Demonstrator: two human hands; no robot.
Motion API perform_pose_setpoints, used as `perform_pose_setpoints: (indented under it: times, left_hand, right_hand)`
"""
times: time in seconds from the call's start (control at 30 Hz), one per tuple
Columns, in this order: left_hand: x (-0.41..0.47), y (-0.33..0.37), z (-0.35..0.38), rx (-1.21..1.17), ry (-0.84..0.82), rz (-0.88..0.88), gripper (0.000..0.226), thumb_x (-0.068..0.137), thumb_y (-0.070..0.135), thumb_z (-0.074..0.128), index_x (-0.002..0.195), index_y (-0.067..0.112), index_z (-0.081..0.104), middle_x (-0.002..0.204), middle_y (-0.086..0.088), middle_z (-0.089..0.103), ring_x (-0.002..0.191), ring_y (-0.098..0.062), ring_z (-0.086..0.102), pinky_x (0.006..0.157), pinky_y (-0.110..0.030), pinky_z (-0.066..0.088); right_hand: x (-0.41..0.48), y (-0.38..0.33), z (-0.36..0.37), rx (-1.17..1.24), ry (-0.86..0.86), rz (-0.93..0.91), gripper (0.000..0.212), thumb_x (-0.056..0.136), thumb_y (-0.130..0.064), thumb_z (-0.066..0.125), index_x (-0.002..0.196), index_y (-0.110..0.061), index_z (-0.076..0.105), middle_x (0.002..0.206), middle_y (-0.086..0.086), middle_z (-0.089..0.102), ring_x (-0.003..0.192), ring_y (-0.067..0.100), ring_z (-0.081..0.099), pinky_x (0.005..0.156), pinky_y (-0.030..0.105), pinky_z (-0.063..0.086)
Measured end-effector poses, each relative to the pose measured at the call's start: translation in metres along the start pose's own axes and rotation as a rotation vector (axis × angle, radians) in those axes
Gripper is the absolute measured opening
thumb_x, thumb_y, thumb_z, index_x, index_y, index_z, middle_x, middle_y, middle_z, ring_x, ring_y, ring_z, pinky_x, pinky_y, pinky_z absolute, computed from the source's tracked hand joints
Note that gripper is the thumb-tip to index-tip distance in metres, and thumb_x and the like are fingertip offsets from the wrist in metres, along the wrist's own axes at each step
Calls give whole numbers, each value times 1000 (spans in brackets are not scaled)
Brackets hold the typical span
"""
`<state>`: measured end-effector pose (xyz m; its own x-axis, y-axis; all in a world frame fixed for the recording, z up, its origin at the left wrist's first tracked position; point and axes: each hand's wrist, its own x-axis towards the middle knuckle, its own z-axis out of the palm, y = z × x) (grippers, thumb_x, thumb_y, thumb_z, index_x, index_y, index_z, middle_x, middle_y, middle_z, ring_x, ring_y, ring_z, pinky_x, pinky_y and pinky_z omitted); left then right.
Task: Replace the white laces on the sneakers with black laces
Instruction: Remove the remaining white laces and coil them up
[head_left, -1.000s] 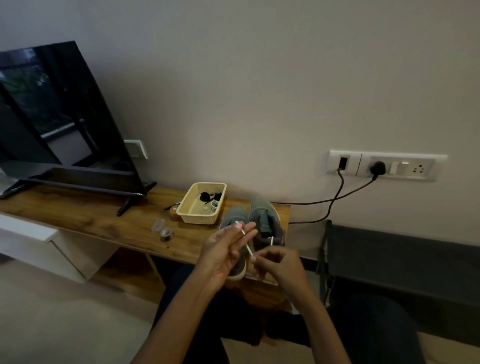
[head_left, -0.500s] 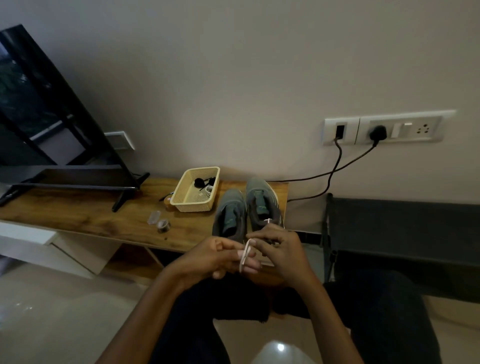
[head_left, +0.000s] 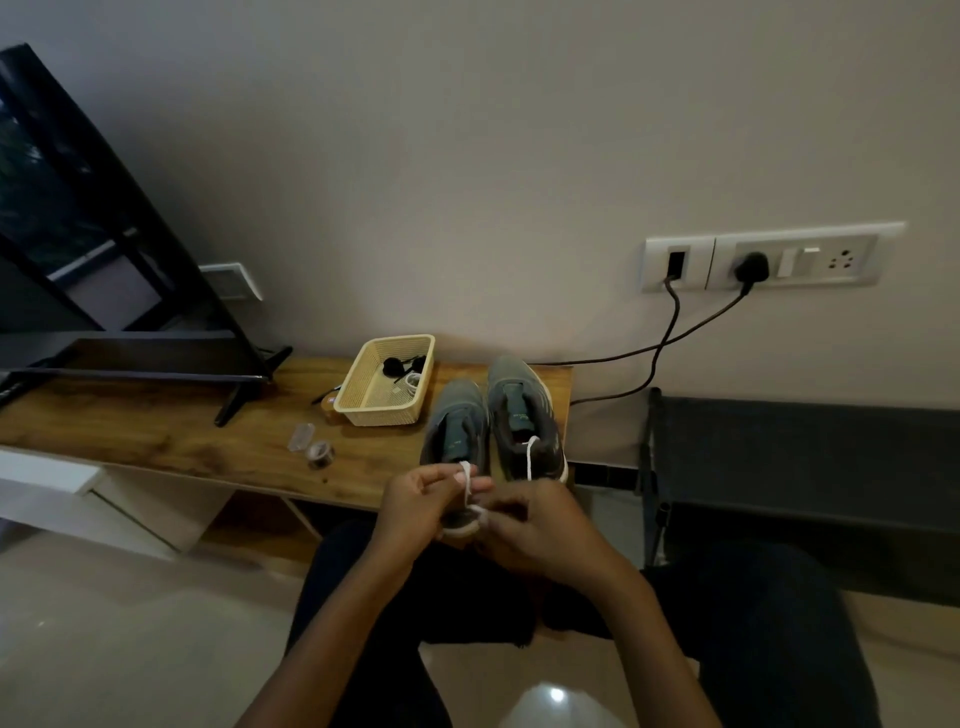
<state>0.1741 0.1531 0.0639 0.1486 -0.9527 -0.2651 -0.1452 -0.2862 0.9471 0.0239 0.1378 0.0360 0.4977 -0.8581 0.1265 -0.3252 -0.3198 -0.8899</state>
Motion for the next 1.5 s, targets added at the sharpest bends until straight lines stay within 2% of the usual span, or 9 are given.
perform_pose_setpoints:
  times: [0.13, 0.3, 0.53, 0.73, 0.87, 1.0, 1.1, 1.27, 1.5]
  left_hand:
    - [-5, 2, -5, 330, -233, 3, 14, 94, 18, 56, 98, 15, 70, 85, -3, 74, 65, -8, 63, 42, -16, 33]
    - [-10, 21, -15, 75, -458, -121, 21, 91, 11, 52, 106, 4, 65, 87, -4, 74, 66, -4, 67, 39, -9, 29]
    - [3, 14, -6, -572, -113, -124, 23, 95, 6, 45, 111, 0, 60, 103, -12, 72, 90, -16, 71, 34, -8, 33]
    - [6, 4, -5, 4, 78, 20, 19, 96, 6, 49, 107, 1, 64, 89, -6, 73, 70, 0, 69, 57, -13, 51]
    - [-1, 2, -10, 369, -223, 16, 16, 95, 9, 52, 101, 8, 66, 77, 2, 70, 51, 6, 58, 42, -14, 33]
    - [-8, 10, -17, 170, -437, -17, 25, 88, 22, 57, 104, 5, 67, 92, -6, 74, 73, -13, 62, 45, -14, 30]
    - [-3, 8, -17, -46, -361, -62, 28, 83, 22, 61, 103, 6, 70, 100, -17, 69, 69, -16, 51, 40, -12, 29]
    - [10, 4, -7, -492, -57, -107, 22, 94, 8, 47, 110, 0, 60, 102, -12, 72, 92, -17, 71, 37, -9, 32]
    - [9, -14, -6, 109, 55, -56, 19, 96, 9, 49, 104, 7, 66, 81, -3, 70, 53, 3, 62, 43, -12, 41]
  right_hand:
    - [0, 3, -5, -109, 252, -141, 9, 86, -11, 65, 89, -11, 73, 79, -18, 59, 72, -6, 53, 68, 11, 41]
    - [-2, 12, -1, 169, 342, -130, 23, 85, -5, 66, 82, -27, 73, 69, -17, 61, 69, 2, 58, 63, 13, 42]
    - [0, 16, 19, 257, 105, 80, 16, 93, -14, 57, 90, -15, 72, 68, -7, 66, 63, 3, 60, 64, 20, 48]
    - [1, 0, 14, 1, 78, -61, 14, 91, -16, 60, 100, -14, 71, 86, -13, 61, 77, -4, 55, 72, 14, 44]
    - [3, 2, 6, -124, 293, -162, 11, 90, -14, 61, 93, -11, 71, 81, -13, 54, 76, 1, 52, 69, 15, 41]
    - [1, 18, 6, 99, 393, -136, 16, 89, -6, 61, 88, -15, 73, 75, -13, 59, 77, 2, 58, 68, 10, 41]
    - [0, 13, 13, 394, 278, -21, 29, 91, -2, 55, 89, -28, 70, 76, -15, 70, 77, -3, 63, 70, 11, 46]
    - [0, 17, 21, 234, 77, 83, 19, 95, -14, 53, 89, -21, 70, 72, -12, 65, 69, -1, 55, 66, 19, 41]
    - [0, 2, 10, 49, 1, -5, 14, 94, -17, 54, 94, -15, 68, 77, -17, 57, 73, -5, 53, 70, 16, 41]
